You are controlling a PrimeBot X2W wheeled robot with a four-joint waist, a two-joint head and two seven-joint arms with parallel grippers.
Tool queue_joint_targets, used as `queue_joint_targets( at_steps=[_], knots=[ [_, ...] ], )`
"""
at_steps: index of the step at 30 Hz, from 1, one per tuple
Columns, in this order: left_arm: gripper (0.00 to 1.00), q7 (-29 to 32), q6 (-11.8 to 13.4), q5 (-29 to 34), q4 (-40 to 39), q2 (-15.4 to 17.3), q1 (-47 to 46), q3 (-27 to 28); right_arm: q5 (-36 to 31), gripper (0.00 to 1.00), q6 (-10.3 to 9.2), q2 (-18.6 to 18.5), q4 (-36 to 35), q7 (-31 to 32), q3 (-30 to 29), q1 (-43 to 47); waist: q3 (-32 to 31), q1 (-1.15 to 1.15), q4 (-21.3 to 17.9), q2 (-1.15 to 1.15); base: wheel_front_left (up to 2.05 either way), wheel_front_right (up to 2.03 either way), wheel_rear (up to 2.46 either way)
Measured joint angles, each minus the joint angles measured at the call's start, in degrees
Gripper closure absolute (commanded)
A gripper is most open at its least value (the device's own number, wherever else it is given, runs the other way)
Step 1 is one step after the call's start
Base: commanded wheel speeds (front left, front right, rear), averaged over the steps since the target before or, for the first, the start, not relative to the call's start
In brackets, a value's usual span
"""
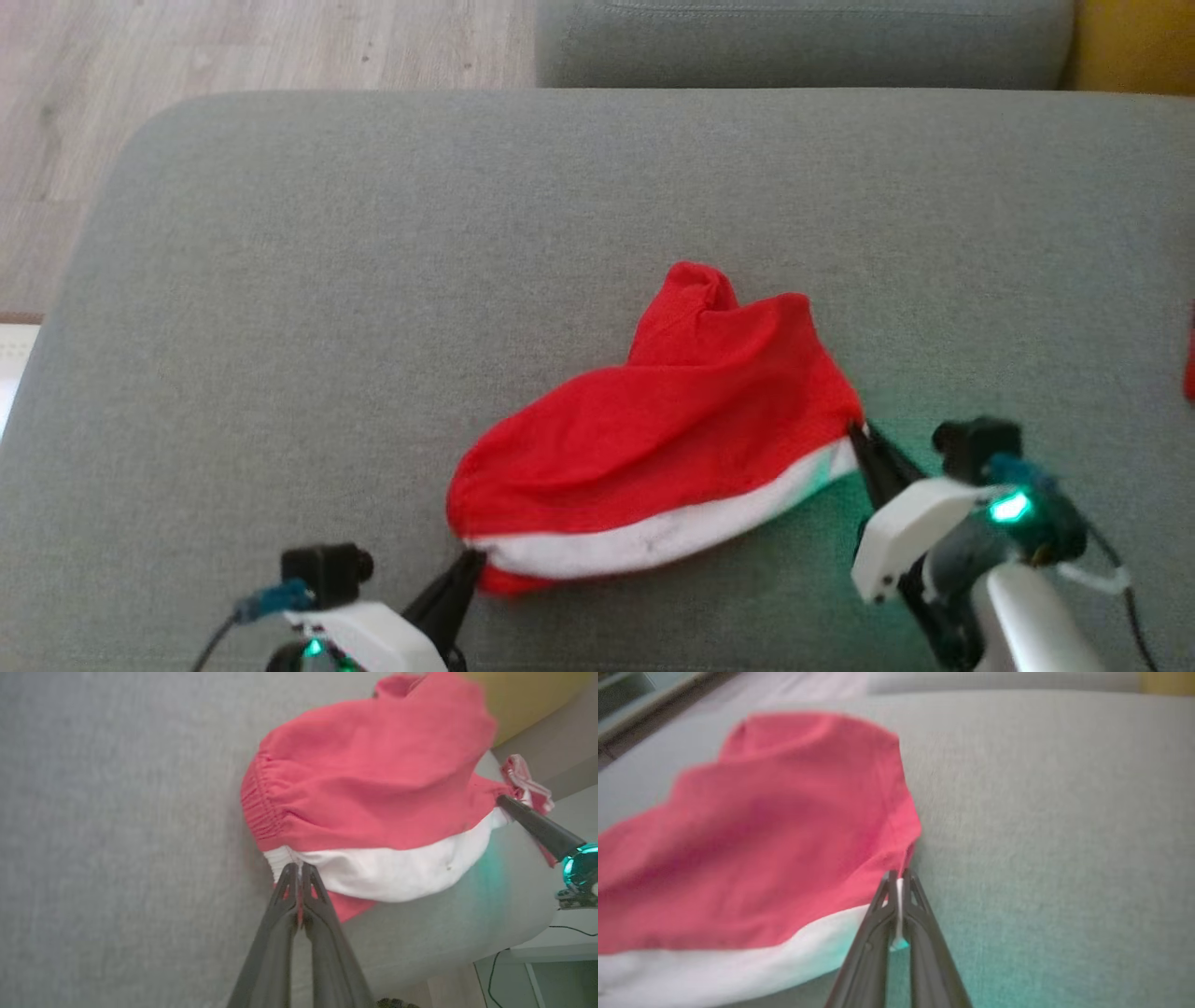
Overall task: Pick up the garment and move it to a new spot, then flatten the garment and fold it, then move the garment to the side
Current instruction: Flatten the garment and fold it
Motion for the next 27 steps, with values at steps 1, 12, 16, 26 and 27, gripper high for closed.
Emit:
queue_joint_targets(
  at_steps=[1,12,16,26,27],
  knots=[
    [1.0,0.09,0.0,-0.73,-1.98,0.36,0.01,0.09,1.07,1.0,0.0,0.0,-2.19,0.62,-0.4,0.08,-0.18,0.0,-0.17,0.0,0.0,0.0,0.0],
    [1.0,6.33,0.12,-8.81,-34.65,4.31,-0.77,3.98,19.2,1.0,-0.01,0.02,-37.75,12.2,-9.26,4.52,-2.5,0.0,-2.45,0.0,0.0,0.0,0.0],
    [1.0,11.03,1.19,-10.83,-44.2,5.48,-5.88,4.83,26.5,1.0,-0.01,0.05,-48.15,15.86,-13.06,2.78,-2.64,0.0,-3.6,0.0,0.0,0.0,0.0],
    [1.0,23.63,3.18,-13.05,-43.07,7.49,-31.98,4.59,25.52,1.0,-0.01,-0.01,-41.07,24.91,-22.1,-23.95,4.01,0.0,-5.32,0.0,0.0,0.0,0.0],
    [1.0,24.14,3.19,-12.48,-40.76,7.46,-34.85,4.35,24.14,1.0,-0.01,-0.02,-38.78,25.57,-22.08,-26.93,5.21,0.0,-5.33,0.0,0.0,0.0,0.0]
  ],
)
